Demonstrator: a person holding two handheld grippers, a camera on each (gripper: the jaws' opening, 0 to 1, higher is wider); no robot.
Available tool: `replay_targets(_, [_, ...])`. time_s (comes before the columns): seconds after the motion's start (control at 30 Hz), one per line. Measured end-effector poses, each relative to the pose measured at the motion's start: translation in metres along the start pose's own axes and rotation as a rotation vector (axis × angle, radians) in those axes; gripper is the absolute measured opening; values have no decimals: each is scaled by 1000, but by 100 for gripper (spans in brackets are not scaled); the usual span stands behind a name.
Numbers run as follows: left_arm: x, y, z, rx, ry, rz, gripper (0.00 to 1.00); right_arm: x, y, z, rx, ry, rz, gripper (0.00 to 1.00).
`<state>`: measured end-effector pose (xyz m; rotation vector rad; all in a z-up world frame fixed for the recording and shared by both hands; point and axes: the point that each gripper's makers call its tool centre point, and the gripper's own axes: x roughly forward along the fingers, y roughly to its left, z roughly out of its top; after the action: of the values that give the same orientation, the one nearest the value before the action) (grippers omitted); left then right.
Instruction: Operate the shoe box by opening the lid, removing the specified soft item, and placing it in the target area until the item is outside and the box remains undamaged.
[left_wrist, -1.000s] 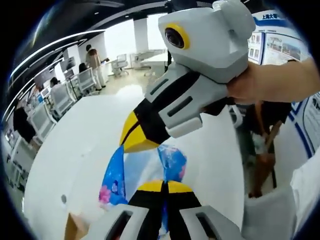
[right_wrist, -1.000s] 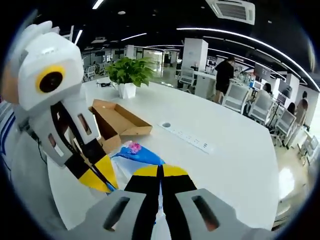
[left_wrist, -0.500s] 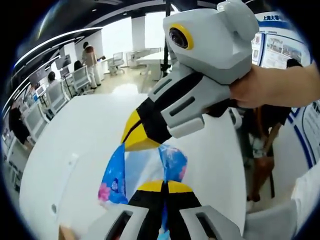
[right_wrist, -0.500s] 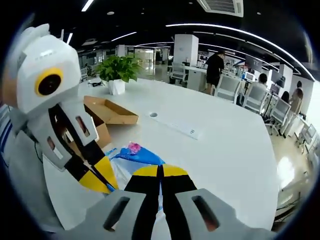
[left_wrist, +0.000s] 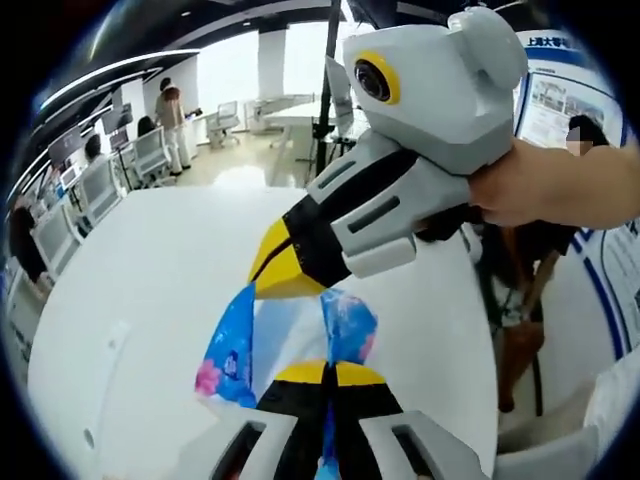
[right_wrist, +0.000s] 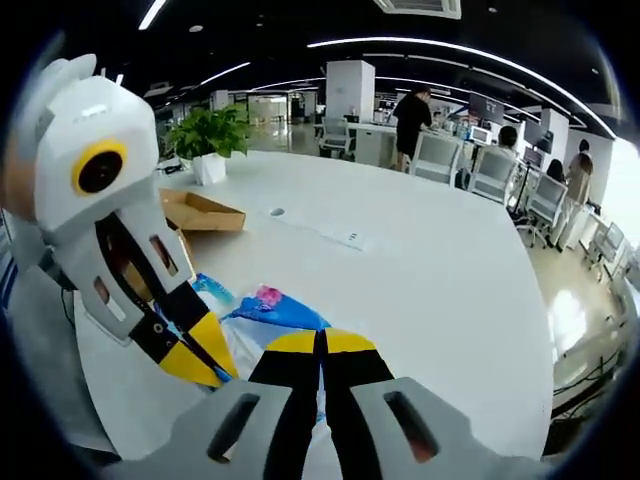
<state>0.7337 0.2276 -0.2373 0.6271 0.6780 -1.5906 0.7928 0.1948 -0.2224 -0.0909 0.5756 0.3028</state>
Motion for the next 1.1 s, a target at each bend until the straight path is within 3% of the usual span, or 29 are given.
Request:
replay_targets(0.2, [23, -1, 3, 7, 9, -30, 0, -5, -16, -21, 26, 21, -23, 0])
replay_targets(0.27, [28, -5, 4, 10, 9, -40, 0, -11, -10, -25, 29, 26, -29, 0])
replay_targets(0.37, [37, -8, 7, 16, 11, -49, 0, -7, -24, -30, 35, 31, -35, 0])
replay_targets(0.57, [45, -13, 7, 9, 13, -60, 0, -7, -25, -36, 35, 41, -39, 0])
replay_targets(0.67, [50, -12, 3, 1, 15, -63, 0, -7, -18, -39, 34, 48, -38, 0])
replay_targets(0.7, [50, -12, 3, -3, 16, -64, 0, -2, -26, -43, 33, 52, -38, 0])
replay_targets(1.0, [67, -12, -11, -41, 29, -79, 0, 5, -31, -61, 24, 86, -28, 0])
replay_targets(1.1, [70, -11, -14, -54, 32, -87, 0, 6, -24, -63, 20, 92, -23, 0])
